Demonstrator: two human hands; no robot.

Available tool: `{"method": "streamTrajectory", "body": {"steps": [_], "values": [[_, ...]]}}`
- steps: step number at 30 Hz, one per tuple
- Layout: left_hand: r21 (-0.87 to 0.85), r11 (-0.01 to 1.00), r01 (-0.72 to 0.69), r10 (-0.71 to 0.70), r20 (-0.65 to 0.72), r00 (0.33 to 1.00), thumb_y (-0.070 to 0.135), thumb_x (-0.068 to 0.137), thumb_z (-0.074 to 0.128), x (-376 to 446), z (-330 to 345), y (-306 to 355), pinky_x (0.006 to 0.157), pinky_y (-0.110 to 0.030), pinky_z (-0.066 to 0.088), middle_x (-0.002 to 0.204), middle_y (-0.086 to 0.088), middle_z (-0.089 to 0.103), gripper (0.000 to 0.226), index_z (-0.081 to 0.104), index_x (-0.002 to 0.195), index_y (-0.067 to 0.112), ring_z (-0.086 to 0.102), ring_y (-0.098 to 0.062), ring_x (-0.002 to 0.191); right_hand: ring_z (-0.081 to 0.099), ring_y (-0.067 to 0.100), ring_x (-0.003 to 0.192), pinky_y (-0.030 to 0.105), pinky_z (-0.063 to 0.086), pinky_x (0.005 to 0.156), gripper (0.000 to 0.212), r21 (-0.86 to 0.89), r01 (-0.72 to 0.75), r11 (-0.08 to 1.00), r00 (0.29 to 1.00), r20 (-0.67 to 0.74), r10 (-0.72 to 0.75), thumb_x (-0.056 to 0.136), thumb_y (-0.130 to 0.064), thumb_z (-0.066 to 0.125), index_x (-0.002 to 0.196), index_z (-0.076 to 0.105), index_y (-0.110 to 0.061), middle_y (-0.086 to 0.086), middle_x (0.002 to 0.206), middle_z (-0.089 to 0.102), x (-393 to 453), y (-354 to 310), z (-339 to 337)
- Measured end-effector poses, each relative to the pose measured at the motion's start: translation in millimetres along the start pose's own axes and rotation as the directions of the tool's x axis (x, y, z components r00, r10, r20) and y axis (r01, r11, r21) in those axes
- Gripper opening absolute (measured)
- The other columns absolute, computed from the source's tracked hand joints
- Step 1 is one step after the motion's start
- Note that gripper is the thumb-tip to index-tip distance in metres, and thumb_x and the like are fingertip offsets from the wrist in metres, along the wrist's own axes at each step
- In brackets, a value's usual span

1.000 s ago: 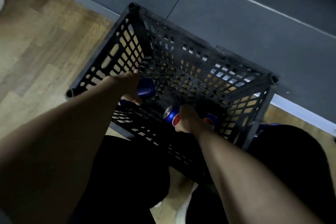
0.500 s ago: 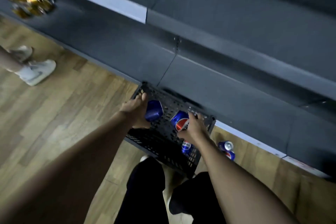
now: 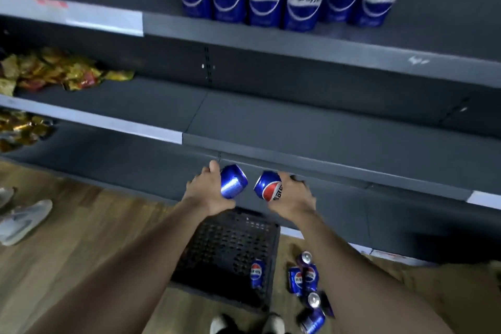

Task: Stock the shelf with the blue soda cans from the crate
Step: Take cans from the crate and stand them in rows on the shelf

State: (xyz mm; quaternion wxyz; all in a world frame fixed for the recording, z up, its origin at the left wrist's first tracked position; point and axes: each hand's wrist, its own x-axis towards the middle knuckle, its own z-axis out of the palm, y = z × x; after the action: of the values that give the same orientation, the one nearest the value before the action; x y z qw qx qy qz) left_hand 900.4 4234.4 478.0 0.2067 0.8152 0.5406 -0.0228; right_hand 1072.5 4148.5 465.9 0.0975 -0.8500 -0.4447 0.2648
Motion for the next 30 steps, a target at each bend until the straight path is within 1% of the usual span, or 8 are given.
{"method": "streamTrajectory", "body": {"steps": [2, 4, 8, 13, 17, 20, 26, 30], "values": [[-0.144, 0.989, -0.033, 0.023, -0.068, 0.997, 0.035, 0.061, 0.077, 0, -24, 13, 0.081, -0.036, 0.044, 0.102, -0.006, 0.046, 0.064, 0.027, 0.096, 0.015, 0.056, -0.032, 0.097, 0.042, 0.029, 0.122, 0.043, 0.042, 0.095, 0.073, 0.053, -0.015, 0.998, 0.992, -0.125, 0.022, 0.071, -0.028, 0.071, 0.135, 0.036, -0.032, 0.002, 0.128, 0.05, -5, -13, -27], [-0.199, 0.973, -0.119, 0.09, -0.147, 0.985, 0.033, 0.061, 0.078, 1, -52, 29, 0.078, -0.036, 0.045, 0.098, -0.005, 0.045, 0.064, 0.028, 0.096, 0.014, 0.055, -0.032, 0.093, 0.04, 0.028, 0.122, 0.044, 0.041, 0.095, 0.072, 0.053, 0.013, 0.998, 0.968, -0.251, 0.001, 0.072, -0.028, 0.07, 0.135, 0.035, -0.032, 0.001, 0.128, 0.048, -11, -26, -54], [-0.175, 0.955, -0.241, 0.181, -0.302, 0.936, 0.032, 0.061, 0.08, 3, -107, 61, 0.079, -0.037, 0.045, 0.105, -0.011, 0.049, 0.066, 0.029, 0.099, 0.01, 0.055, -0.035, 0.094, 0.037, 0.027, 0.123, 0.045, 0.037, 0.095, 0.075, -0.02, 0.074, 0.997, 0.884, -0.461, -0.075, 0.074, -0.029, 0.068, 0.14, 0.031, -0.032, 0.001, 0.131, 0.044, -28, -44, -108], [-0.151, 0.918, -0.367, 0.285, -0.394, 0.874, 0.033, 0.063, 0.08, 4, -159, 95, 0.081, -0.039, 0.045, 0.108, -0.012, 0.049, 0.068, 0.032, 0.105, 0.009, 0.054, -0.034, 0.096, 0.036, 0.028, 0.125, 0.045, 0.037, 0.095, 0.077, -0.078, 0.098, 0.992, 0.768, -0.628, -0.125, 0.075, -0.029, 0.068, 0.142, 0.03, -0.029, 0.003, 0.134, 0.042, -41, -56, -169], [-0.144, 0.898, -0.416, 0.323, -0.427, 0.845, 0.033, 0.065, 0.079, 5, -183, 119, 0.083, -0.041, 0.046, 0.105, -0.009, 0.048, 0.066, 0.029, 0.102, 0.013, 0.053, -0.033, 0.098, 0.035, 0.028, 0.128, 0.046, 0.036, 0.097, 0.079, -0.146, 0.086, 0.986, 0.7, -0.695, -0.164, 0.076, -0.028, 0.069, 0.144, 0.028, -0.029, 0.002, 0.137, 0.041, -41, -58, -208], [-0.147, 0.881, -0.449, 0.342, -0.458, 0.82, 0.032, 0.066, 0.078, 7, -191, 134, 0.082, -0.043, 0.047, 0.105, -0.008, 0.047, 0.064, 0.031, 0.104, 0.012, 0.054, -0.032, 0.098, 0.034, 0.027, 0.128, 0.047, 0.035, 0.098, 0.079, -0.193, 0.082, 0.978, 0.679, -0.708, -0.197, 0.077, -0.026, 0.069, 0.145, 0.027, -0.029, 0.001, 0.138, 0.041, -38, -55, -231], [-0.153, 0.863, -0.482, 0.351, -0.507, 0.788, 0.035, 0.066, 0.076, 14, -196, 167, 0.088, -0.038, 0.045, 0.119, -0.011, 0.05, 0.078, 0.035, 0.127, 0.012, 0.052, -0.031, 0.107, 0.035, 0.026, 0.126, 0.045, 0.034, 0.096, 0.078, -0.293, 0.037, 0.955, 0.669, -0.703, -0.241, 0.077, -0.024, 0.068, 0.144, 0.027, -0.03, 0.0, 0.135, 0.042, -25, -39, -262], [-0.144, 0.857, -0.496, 0.359, -0.524, 0.772, 0.039, 0.065, 0.075, 17, -198, 194, 0.085, -0.038, 0.048, 0.117, -0.009, 0.051, 0.079, 0.036, 0.128, 0.014, 0.054, -0.031, 0.104, 0.033, 0.026, 0.128, 0.044, 0.032, 0.098, 0.08, -0.386, 0.006, 0.922, 0.698, -0.658, -0.28, 0.078, -0.025, 0.067, 0.145, 0.024, -0.031, 0.0, 0.137, 0.041, -13, -23, -282]]}}
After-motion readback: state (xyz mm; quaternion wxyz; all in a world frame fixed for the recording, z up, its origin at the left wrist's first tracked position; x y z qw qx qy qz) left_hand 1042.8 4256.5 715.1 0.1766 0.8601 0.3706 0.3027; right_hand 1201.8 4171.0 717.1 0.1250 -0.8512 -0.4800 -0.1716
